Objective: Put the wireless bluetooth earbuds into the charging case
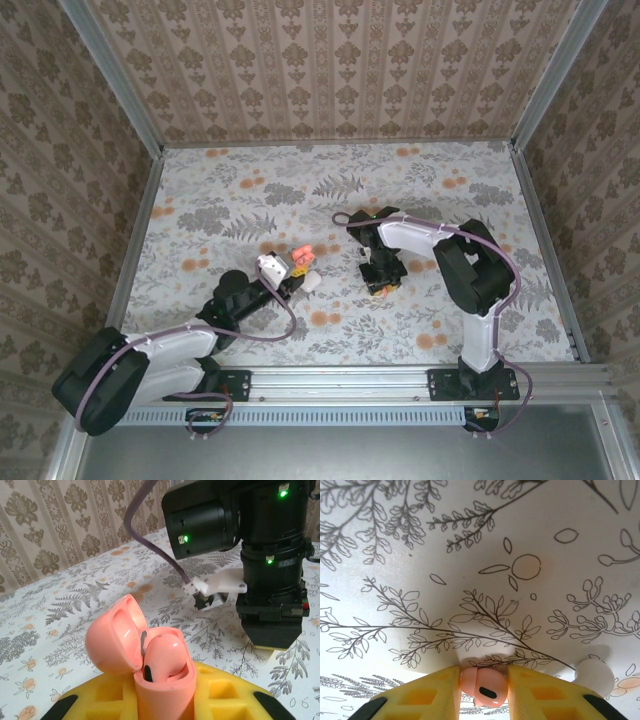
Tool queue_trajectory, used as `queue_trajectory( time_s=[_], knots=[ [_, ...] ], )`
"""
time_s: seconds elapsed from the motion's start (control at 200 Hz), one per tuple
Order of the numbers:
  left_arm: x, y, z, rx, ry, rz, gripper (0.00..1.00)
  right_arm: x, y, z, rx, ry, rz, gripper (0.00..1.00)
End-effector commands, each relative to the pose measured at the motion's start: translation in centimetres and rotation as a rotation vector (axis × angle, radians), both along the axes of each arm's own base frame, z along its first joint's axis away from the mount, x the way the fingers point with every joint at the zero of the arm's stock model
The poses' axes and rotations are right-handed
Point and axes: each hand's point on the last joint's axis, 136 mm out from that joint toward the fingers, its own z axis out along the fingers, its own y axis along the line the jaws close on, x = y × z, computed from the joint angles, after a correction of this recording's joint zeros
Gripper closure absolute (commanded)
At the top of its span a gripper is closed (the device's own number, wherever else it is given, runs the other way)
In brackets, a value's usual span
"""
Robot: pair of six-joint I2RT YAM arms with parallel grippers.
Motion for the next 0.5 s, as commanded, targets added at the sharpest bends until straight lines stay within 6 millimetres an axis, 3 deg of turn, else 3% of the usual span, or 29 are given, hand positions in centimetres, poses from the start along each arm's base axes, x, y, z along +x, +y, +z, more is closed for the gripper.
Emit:
queue_trajectory(
  time_s=[0.0,0.495],
  knots=[
    [0.2,-0.1,0.3,-0.010,-0.009,-0.003,0.83,-0.1,0.4,0.6,0.025,-0.027,-0.022,0.70],
    [0.9,-1.2,-1.0,0.001,0.032,-0.025,0.83,0.0,1.0,1.4,0.085,-0.079,-0.044,0.70]
  ],
)
